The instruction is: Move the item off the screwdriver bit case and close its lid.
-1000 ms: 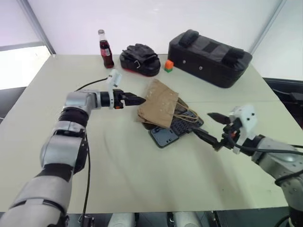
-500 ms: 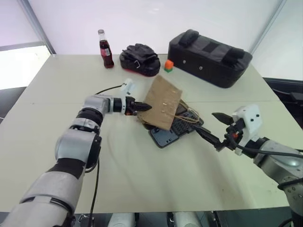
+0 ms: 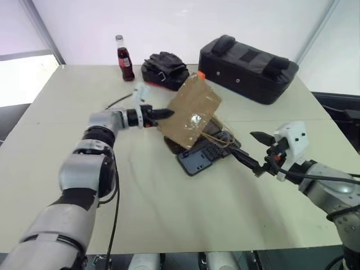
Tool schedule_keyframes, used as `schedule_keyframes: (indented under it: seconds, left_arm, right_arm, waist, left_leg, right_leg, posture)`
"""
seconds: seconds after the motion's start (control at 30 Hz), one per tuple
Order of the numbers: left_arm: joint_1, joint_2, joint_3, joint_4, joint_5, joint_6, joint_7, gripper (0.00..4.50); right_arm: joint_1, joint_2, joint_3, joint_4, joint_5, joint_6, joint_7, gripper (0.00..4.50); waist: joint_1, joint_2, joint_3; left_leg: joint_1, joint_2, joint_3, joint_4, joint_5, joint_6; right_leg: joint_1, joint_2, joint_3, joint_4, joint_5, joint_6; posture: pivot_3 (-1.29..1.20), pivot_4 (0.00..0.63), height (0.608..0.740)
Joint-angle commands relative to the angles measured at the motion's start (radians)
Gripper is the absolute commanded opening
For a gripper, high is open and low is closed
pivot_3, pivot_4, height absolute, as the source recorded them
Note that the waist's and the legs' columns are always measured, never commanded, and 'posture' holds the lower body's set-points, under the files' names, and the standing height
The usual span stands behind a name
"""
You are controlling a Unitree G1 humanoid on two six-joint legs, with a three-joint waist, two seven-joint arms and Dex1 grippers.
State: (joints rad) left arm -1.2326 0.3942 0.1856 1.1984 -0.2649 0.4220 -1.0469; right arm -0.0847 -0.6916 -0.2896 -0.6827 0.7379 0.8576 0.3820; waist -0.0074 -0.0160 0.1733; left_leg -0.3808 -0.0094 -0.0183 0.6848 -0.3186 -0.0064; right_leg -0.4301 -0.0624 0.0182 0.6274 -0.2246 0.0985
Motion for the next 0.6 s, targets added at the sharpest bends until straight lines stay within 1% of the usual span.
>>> schedule_keyframes:
  seconds: [0.03,0.07,0.1,0.13,0.23,0.33,0.4,0.47,0.53,0.6]
  left_arm:
    - [0.012,0.101,0.087,-0.131,-0.004,-0.097,0.248,0.06]
    - [0.050,0.121,0.088,-0.180,0.025,-0.146,0.337,0.06]
    - [0.097,0.141,0.101,-0.239,0.037,-0.140,0.419,0.06]
    - [0.150,0.155,0.107,-0.315,0.040,-0.118,0.455,0.06]
    - [0.343,0.170,0.153,-0.638,-0.033,0.025,0.481,0.06]
    - [0.491,0.176,0.221,-0.882,-0.056,0.125,0.602,0.06]
    - [0.564,0.180,0.271,-0.991,-0.060,0.144,0.672,0.06]
    - [0.616,0.164,0.326,-1.073,-0.068,0.168,0.756,0.06]
    - [0.669,0.137,0.385,-1.132,-0.070,0.167,0.841,0.06]
    - [0.712,0.119,0.414,-1.160,-0.052,0.140,0.899,0.06]
  right_arm:
    - [-0.017,0.015,-0.006,-0.018,0.011,-0.025,0.003,4.50]
    - [-0.023,0.020,-0.007,-0.017,0.017,-0.025,0.004,4.50]
    - [-0.036,0.028,-0.009,-0.016,0.030,-0.024,0.001,4.50]
    - [-0.050,0.036,-0.013,-0.014,0.044,-0.023,-0.001,4.50]
    - [-0.094,0.053,-0.018,0.008,0.066,-0.024,-0.005,4.50]
    - [-0.118,0.050,-0.022,0.038,0.071,-0.025,0.008,4.50]
    - [-0.122,0.046,-0.015,0.059,0.061,-0.033,0.024,4.50]
    - [-0.124,0.046,-0.004,0.075,0.052,-0.042,0.037,4.50]
    - [-0.132,0.053,0.011,0.088,0.046,-0.051,0.045,4.50]
    - [-0.138,0.058,0.025,0.099,0.039,-0.059,0.050,4.50]
  waist:
    - [-0.012,0.000,0.000]
    - [-0.013,0.000,0.000]
    - [-0.014,0.000,0.000]
    - [-0.015,0.000,0.000]
    - [-0.010,0.001,0.000]
    - [0.002,-0.002,0.000]
    - [0.014,-0.006,0.001]
    - [0.020,-0.007,0.001]
    - [0.020,-0.007,0.001]
    - [0.019,-0.007,0.001]
  left_leg:
    - [0.000,0.001,0.000,0.000,0.000,0.000]
    - [0.000,0.001,0.000,0.000,0.000,0.000]
    - [0.001,0.002,0.001,-0.001,0.000,0.000]
    - [0.003,0.002,0.002,-0.001,0.000,0.000]
    - [0.006,0.003,0.005,-0.003,0.000,0.000]
    - [0.004,0.003,0.004,-0.001,0.000,-0.001]
    - [0.003,0.002,0.004,-0.001,0.000,-0.001]
    - [0.003,0.002,0.004,-0.001,0.000,-0.001]
    - [0.003,0.001,0.004,-0.001,0.000,-0.001]
    - [0.004,0.001,0.005,-0.001,0.000,-0.001]
  right_leg:
    - [-0.001,0.000,0.000,0.001,0.000,0.000]
    - [-0.001,0.000,0.001,0.001,0.000,0.000]
    - [-0.001,0.000,0.001,0.002,0.000,0.000]
    - [-0.001,0.000,0.002,0.002,0.000,0.000]
    - [0.000,0.000,0.004,0.003,0.000,0.000]
    - [0.000,-0.001,0.004,0.002,0.000,0.000]
    - [0.000,-0.002,0.004,0.002,0.000,0.000]
    - [0.000,-0.002,0.004,0.001,0.000,0.000]
    - [0.000,-0.003,0.004,0.001,0.000,0.000]
    - [0.001,-0.004,0.004,0.001,0.000,0.000]
  posture:
    - [0.00,0.150,0.740]
    - [0.00,0.150,0.740]
    - [0.00,0.150,0.740]
    - [0.00,0.150,0.740]
    - [0.00,0.150,0.740]
    - [0.00,0.150,0.740]
    - [0.00,0.150,0.740]
    - [0.00,0.150,0.740]
    - [0.00,0.150,0.740]
    - [0.00,0.150,0.740]
